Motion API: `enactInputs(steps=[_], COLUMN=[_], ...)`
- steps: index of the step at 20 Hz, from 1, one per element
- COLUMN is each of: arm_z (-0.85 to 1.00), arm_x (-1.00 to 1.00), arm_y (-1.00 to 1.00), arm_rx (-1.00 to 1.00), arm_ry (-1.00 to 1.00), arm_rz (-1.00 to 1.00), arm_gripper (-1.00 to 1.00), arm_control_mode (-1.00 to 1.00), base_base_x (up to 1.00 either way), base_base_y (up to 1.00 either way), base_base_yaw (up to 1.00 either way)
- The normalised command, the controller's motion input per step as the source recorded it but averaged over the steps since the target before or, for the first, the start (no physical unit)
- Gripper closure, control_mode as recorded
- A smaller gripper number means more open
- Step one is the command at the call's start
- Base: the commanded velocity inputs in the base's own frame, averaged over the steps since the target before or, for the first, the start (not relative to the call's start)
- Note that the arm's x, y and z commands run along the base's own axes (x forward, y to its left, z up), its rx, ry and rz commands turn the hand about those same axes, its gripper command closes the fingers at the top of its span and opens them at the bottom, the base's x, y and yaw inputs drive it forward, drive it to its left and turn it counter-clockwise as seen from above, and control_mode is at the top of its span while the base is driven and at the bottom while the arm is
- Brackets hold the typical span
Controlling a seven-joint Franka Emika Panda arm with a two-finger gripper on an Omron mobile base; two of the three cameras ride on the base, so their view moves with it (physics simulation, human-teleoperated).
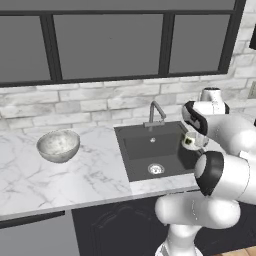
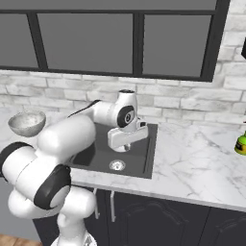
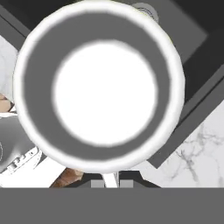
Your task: Pick the mug and place it in the sink. Pick the bowl and place it in the open cabinet and then close the cabinet.
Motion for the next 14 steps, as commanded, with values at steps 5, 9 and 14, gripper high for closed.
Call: enactInputs(steps=[5, 9, 14], arm_z=[-0.19, -0.38, -0.43], arm_x=[0.21, 0.32, 0.45], arm_y=[0.62, 0.39, 0.24], arm_rx=[0.00, 0.08, 0.12], arm_ry=[0.00, 0.01, 0.02], arm_rz=[0.17, 0.21, 0.20], arm_gripper=[1.00, 1.00, 1.00], arm_control_mode=[-1.00, -1.00, -1.00], base_base_x=[0.00, 0.00, 0.00], base_base_y=[0.00, 0.00, 0.00], base_base_yaw=[0.00, 0.00, 0.00])
